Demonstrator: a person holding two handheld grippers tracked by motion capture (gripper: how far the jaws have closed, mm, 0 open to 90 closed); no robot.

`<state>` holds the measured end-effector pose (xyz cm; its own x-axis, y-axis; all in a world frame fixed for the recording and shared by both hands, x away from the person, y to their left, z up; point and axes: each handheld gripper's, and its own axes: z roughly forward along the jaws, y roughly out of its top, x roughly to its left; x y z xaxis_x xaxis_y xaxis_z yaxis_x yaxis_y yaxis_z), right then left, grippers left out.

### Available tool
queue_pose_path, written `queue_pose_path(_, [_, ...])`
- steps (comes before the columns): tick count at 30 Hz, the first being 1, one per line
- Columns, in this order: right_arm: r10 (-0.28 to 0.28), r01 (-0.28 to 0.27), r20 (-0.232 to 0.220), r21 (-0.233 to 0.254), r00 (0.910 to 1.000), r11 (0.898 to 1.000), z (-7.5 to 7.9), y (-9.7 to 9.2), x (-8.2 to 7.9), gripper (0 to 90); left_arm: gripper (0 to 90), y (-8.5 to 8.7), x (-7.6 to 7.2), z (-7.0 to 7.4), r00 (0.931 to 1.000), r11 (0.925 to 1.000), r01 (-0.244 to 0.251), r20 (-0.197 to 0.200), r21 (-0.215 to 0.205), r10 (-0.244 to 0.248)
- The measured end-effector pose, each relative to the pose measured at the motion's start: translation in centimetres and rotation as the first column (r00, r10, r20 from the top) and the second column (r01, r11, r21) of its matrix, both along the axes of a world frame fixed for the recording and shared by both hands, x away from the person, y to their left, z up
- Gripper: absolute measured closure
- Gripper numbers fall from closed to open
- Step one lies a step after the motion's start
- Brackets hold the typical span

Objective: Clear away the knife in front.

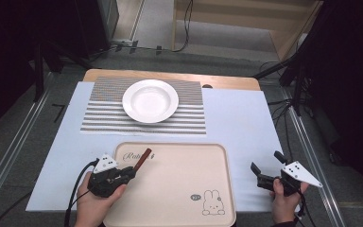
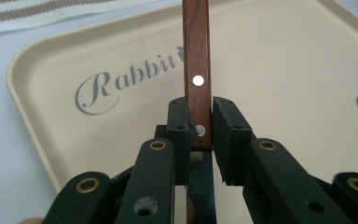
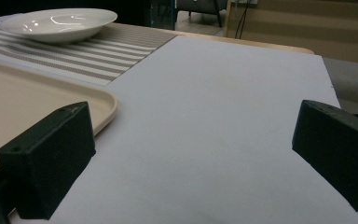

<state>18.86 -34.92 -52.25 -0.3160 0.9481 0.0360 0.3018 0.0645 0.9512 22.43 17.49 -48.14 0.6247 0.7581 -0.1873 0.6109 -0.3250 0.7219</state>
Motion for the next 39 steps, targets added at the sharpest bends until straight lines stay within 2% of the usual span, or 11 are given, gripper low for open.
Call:
queue_pose_path(11, [-0.005, 0.005, -0.004, 0.001, 1.0, 1.0, 0.0, 0.0, 0.0, 0.0, 77.3, 0.1, 0.3, -1.0, 0.9992, 0.999, -0.037, -0.012, 0.023, 0.037])
queue_pose_path(15, [-0.005, 0.005, -0.004, 0.0, 1.0, 1.0, 0.0, 0.0, 0.0, 0.0, 77.1, -0.1, 0.6, -1.2, 0.9989, 0.9979, -0.037, -0.027, 0.053, 0.038])
queue_pose_path(17, [-0.005, 0.005, -0.005, 0.0, 1.0, 1.0, 0.0, 0.1, 0.0, 0.0, 76.2, 0.1, 0.6, -1.2, 0.999, 0.9986, -0.041, -0.017, 0.035, 0.041])
queue_pose_path(19, [-0.005, 0.005, -0.005, 0.0, 1.0, 1.0, 0.0, 0.1, 0.0, 0.0, 68.5, 0.4, 0.6, -0.8, 0.9986, 0.9986, -0.052, -0.001, 0.0, 0.052])
queue_pose_path(21, [-0.005, 0.005, -0.006, 0.0, 1.0, 1.0, 0.0, 0.1, 0.0, 0.0, 68.2, 0.6, 0.7, -0.4, 0.999, 0.9989, -0.044, 0.007, -0.018, 0.044])
queue_pose_path(23, [-0.007, 0.007, -0.007, -0.001, 1.0, 1.0, 0.0, 0.1, 0.0, 0.0, 74.0, 0.8, 0.8, -0.2, 0.9996, 0.9989, -0.024, 0.011, -0.041, 0.025])
queue_pose_path(25, [-0.006, 0.006, -0.006, -0.002, 1.0, 1.0, 0.0, 0.1, 0.0, 0.0, 82.0, 0.6, 0.8, 0.0, 0.9998, 0.9992, -0.006, 0.017, -0.039, 0.007])
queue_pose_path(27, [-0.007, 0.007, -0.008, -0.003, 0.9999, 1.0, 0.0, 0.1, 0.1, 0.0, 89.8, 0.1, 0.8, 0.0, 0.9997, 0.9998, 0.017, 0.019, -0.007, -0.017])
queue_pose_path(33, [-0.008, 0.008, -0.01, -0.006, 0.9999, 1.0, 0.0, 0.1, 0.1, 0.0, 90.0, -1.6, 1.5, -0.3, 0.995, 0.994, 0.1, -0.003, 0.045, -0.1])
queue_pose_path(36, [-0.009, 0.009, -0.01, -0.006, 0.9999, 1.0, 0.0, 0.1, 0.1, 0.0, 90.0, -2.3, 1.9, -0.7, 0.9924, 0.9888, 0.121, -0.033, 0.087, -0.118])
queue_pose_path(39, [-0.01, 0.01, -0.011, -0.007, 0.9999, 1.0, 0.0, 0.1, 0.1, 0.0, 90.0, -2.5, 2.1, -1.1, 0.993, 0.983, 0.116, -0.04, 0.142, -0.112])
